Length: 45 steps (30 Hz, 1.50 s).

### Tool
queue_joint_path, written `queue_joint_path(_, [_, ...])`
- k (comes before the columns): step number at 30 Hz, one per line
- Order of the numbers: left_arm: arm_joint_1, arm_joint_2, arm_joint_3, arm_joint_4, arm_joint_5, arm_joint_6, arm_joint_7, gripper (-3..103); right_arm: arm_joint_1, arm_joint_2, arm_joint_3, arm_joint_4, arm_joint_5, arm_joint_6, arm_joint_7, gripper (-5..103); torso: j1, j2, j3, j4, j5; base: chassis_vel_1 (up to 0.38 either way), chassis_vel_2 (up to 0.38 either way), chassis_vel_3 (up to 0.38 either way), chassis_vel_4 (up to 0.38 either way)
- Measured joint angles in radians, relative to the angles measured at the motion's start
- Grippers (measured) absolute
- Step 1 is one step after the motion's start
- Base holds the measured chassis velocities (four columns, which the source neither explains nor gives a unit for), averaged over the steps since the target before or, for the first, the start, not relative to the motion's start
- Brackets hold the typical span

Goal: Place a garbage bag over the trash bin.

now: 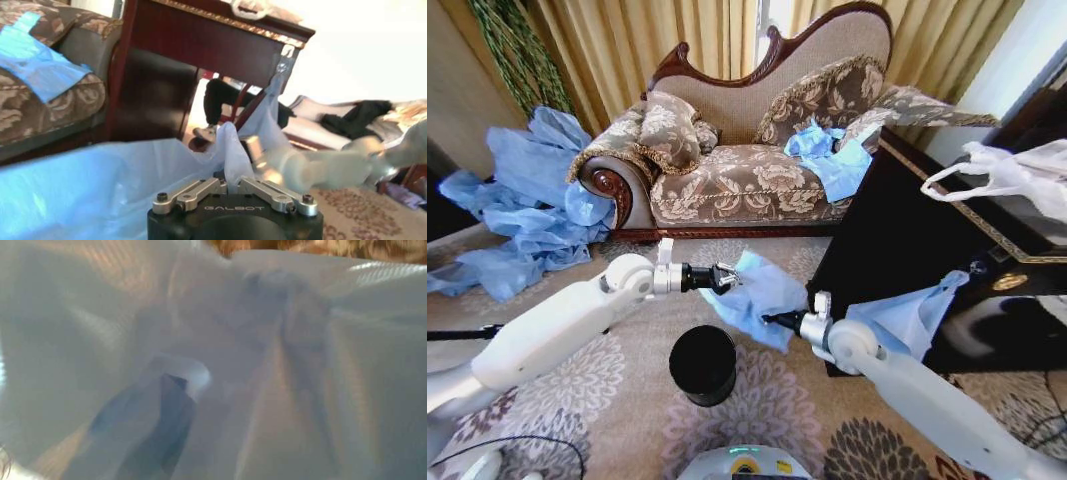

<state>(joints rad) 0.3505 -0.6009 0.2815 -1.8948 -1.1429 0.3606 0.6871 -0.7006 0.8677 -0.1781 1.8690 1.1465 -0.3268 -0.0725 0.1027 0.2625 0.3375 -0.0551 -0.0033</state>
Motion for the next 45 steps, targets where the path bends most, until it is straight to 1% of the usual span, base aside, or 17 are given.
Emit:
queue_joint_path(2, [-0.017, -0.005, 0.017, 0.000, -0.013, 0.005, 0.000, 0, 0.017, 0.059, 0.017, -0.011, -0.012, 0.007, 0.007, 0, 0.000, 0.000, 0.000, 0.0000, -0.0002, 0.000, 0.000, 0.000, 0.000])
queue_joint_path(3, [-0.017, -0.005, 0.017, 0.000, -0.013, 0.005, 0.000, 0, 0.017, 0.059, 0.017, -0.011, -0.012, 0.007, 0.007, 0, 0.000, 0.000, 0.000, 0.0000, -0.0002, 0.000, 0.000, 0.000, 0.000])
queue_joint_path(9, [-0.031, -0.025, 0.044, 0.045, -0.005, 0.001, 0.008, 0, 0.048, 0.142, 0.063, 0.002, 0.016, 0.005, 0.030, 0, 0.000, 0.000, 0.000, 0.0001, -0.0004, 0.000, 0.000, 0.000, 0.000])
queue_joint_path(11, [-0.031, -0.030, 0.044, 0.053, -0.005, -0.002, 0.013, 0, 0.041, 0.145, 0.077, 0.013, 0.028, 0.000, 0.033, 0, 0.000, 0.000, 0.000, 0.0003, -0.0004, 0.000, 0.000, 0.000, 0.000])
queue_joint_path(15, [-0.033, -0.036, 0.038, 0.074, -0.010, -0.007, 0.023, 0, -0.008, 0.136, 0.102, 0.035, 0.042, -0.008, 0.034, 0, 0.000, 0.000, 0.000, -0.0006, -0.0006, 0.000, 0.000, 0.000, 0.000])
queue_joint_path(17, [-0.035, -0.039, 0.032, 0.088, -0.014, -0.009, 0.021, 0, -0.039, 0.149, 0.102, 0.044, 0.045, -0.015, 0.025, 0, 0.000, 0.000, 0.000, -0.0009, 0.0003, 0.000, 0.000, 0.000, 0.000])
queue_joint_path(20, [-0.029, -0.042, 0.033, 0.081, -0.020, -0.006, 0.020, 0, -0.039, 0.164, 0.107, 0.022, 0.039, -0.016, 0.029, 0, 0.000, 0.000, 0.000, 0.0001, -0.0001, 0.000, 0.000, 0.000, 0.000])
queue_joint_path(22, [-0.018, -0.050, 0.033, 0.069, -0.025, -0.005, 0.007, 0, -0.026, 0.183, 0.111, -0.038, 0.025, -0.011, 0.020, 0, 0.000, 0.000, 0.000, 0.0004, -0.0003, 0.000, 0.000, 0.000, 0.000])
queue_joint_path(23, [-0.016, -0.055, 0.034, 0.065, -0.028, -0.005, 0.004, 0, -0.015, 0.187, 0.112, -0.075, 0.016, -0.006, 0.005, 0, 0.000, 0.000, 0.000, 0.0000, -0.0003, 0.000, 0.000, 0.000, 0.000])
queue_joint_path(25, [-0.016, -0.057, 0.034, 0.064, -0.029, -0.005, 0.004, 0, -0.013, 0.187, 0.111, -0.086, 0.010, -0.003, -0.001, 0, 0.000, 0.000, 0.000, -0.0002, -0.0003, 0.000, 0.000, 0.000, 0.000])
queue_joint_path(26, [-0.017, -0.062, 0.034, 0.064, -0.037, -0.005, 0.004, 0, 0.000, 0.188, 0.104, -0.132, -0.018, 0.014, -0.035, 0, 0.000, 0.000, 0.000, -0.0003, -0.0001, 0.000, 0.000, 0.000, 0.000])
queue_joint_path(30, [-0.023, -0.067, 0.021, 0.063, -0.051, -0.004, 0.001, 0, 0.015, 0.187, 0.077, -0.193, -0.083, 0.046, -0.071, 0, 0.000, 0.000, 0.000, -0.0002, -0.0002, 0.000, 0.000, 0.000, 0.000])
queue_joint_path(34, [-0.016, -0.061, 0.005, 0.051, -0.080, -0.005, -0.002, 0, 0.019, 0.215, 0.066, -0.243, -0.120, 0.074, -0.077, 0, 0.000, 0.000, 0.000, 0.0000, -0.0001, 0.000, 0.000, 0.000, 0.000])
queue_joint_path(39, [-0.006, -0.059, -0.011, 0.048, -0.101, -0.009, -0.002, 0, 0.002, 0.232, 0.072, -0.242, -0.131, 0.078, -0.081, 0, 0.000, 0.000, 0.000, 0.0002, -0.0002, 0.000, 0.000, 0.000, 0.000])
queue_joint_path(42, [-0.012, -0.098, -0.051, 0.115, -0.120, -0.022, -0.006, 0, -0.067, 0.258, 0.107, -0.164, -0.166, 0.089, -0.096, 0, 0.000, 0.000, 0.000, -0.0002, -0.0004, 0.000, 0.000, 0.000, 0.000])
queue_joint_path(44, [-0.014, -0.105, -0.055, 0.123, -0.124, -0.024, -0.008, 0, -0.076, 0.262, 0.111, -0.155, -0.167, 0.093, -0.097, 0, 0.000, 0.000, 0.000, -0.0002, -0.0004, 0.000, 0.000, 0.000, 0.000])
queue_joint_path(45, [-0.017, -0.133, -0.074, 0.152, -0.134, -0.026, -0.021, 0, -0.109, 0.279, 0.129, -0.125, -0.166, 0.099, -0.096, 0, 0.000, 0.000, 0.000, -0.0004, -0.0003, 0.000, 0.000, 0.000, 0.000])
